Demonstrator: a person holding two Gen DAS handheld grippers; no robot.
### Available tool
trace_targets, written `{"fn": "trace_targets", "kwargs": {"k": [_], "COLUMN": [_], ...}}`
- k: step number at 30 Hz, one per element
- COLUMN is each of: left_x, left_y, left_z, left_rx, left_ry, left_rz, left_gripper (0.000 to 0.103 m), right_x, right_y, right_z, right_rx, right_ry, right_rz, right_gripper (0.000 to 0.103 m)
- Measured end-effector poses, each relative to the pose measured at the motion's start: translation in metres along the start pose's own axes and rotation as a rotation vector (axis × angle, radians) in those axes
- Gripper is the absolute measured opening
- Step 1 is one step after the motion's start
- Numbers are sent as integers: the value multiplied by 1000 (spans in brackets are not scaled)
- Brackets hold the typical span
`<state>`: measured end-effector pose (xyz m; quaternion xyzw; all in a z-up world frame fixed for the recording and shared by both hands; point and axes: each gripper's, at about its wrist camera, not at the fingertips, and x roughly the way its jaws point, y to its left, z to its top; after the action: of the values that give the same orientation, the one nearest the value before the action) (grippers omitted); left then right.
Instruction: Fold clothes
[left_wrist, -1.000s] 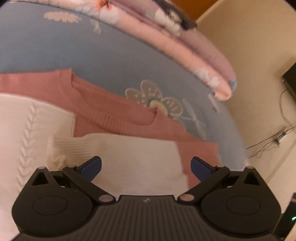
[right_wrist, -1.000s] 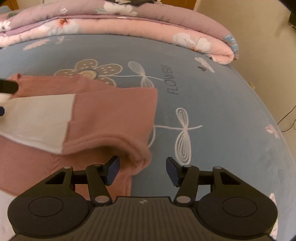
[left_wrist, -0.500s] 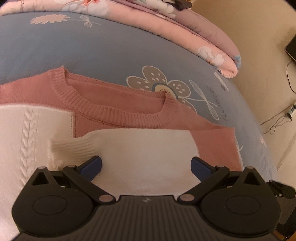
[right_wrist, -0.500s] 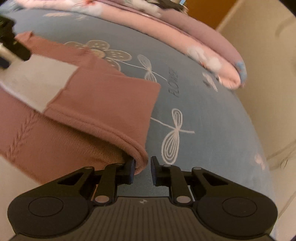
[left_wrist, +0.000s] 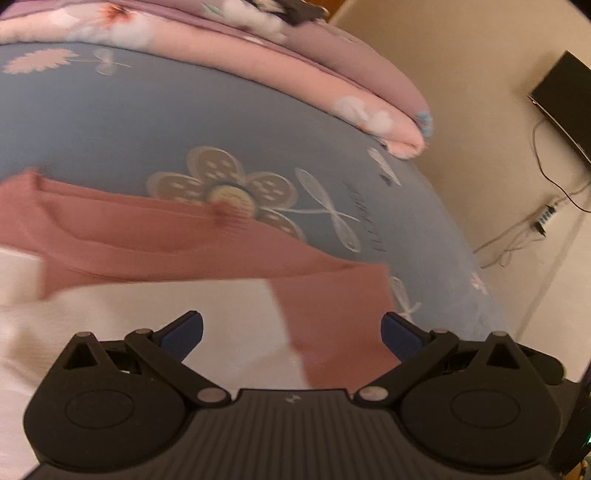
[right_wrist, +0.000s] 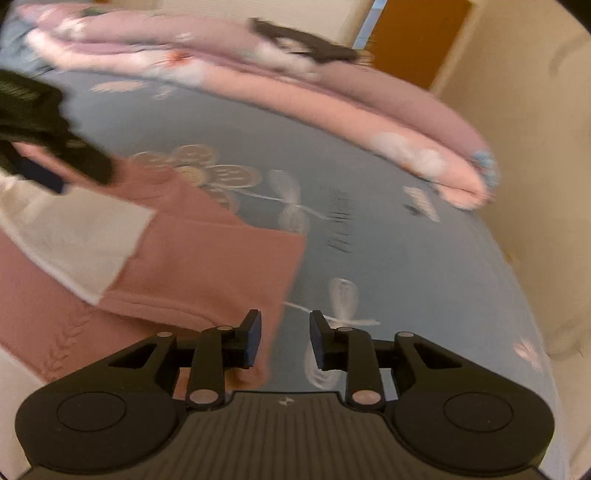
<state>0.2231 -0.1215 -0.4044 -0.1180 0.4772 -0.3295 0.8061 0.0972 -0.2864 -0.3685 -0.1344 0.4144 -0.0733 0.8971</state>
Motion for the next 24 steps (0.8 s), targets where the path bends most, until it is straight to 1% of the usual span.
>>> {"fn": "trace_targets", "kwargs": {"k": [1,3,4,6,7,9,11,14,16,17,19,20,21,22,23,24], "left_x": [7,19,24,33,32,28,27,28,31,32,35,37,40,43,45,46], "left_y": [-5,-13,-16,-22,-25,-32,-37,-37,-37,-37,-37,-36,-34,-34,-34,-34], "left_z": [-2,-7,-9,-14,-16,-20,-22,-26,-28,-30,-33,-34,-35,-35,-36,-36], "left_rx": [-3,8,6,0,9,34,56,59,58,61,59,53,41,39,37,45], "left_ry": [10,26,38,63,58,42,32,33,37,34,32,33,37,42,47,43], "left_rz": [-9,-11,-14,-21,-36,-59,-61,-88,-106,-107,-108,-109,-106,-104,-102,-103], "left_gripper": [102,102,102,102,102,102,102,102,102,102,102,102,102,102,102,102], "right_x": [4,16,21,20,20,12,9,23,48,62,97,113,126,127,126,123], "right_y": [5,16,19,14,11,-10,-32,-65,-83,-91,-101,-104,-109,-111,-114,-113], "right_z": [-2,-15,-23,-23,-22,-9,3,18,25,28,29,26,21,18,18,20], "right_rx": [-54,-178,-218,-229,-233,-132,-11,191,337,411,541,605,684,739,757,743], "right_ry": [20,66,72,52,41,20,13,28,46,55,137,173,195,195,181,172], "right_rz": [15,-9,-5,4,9,60,111,204,271,304,397,429,483,525,513,502], "right_gripper": [33,34,34,35,35,35,36,37,40,47,48,37,19,9,9,9]}}
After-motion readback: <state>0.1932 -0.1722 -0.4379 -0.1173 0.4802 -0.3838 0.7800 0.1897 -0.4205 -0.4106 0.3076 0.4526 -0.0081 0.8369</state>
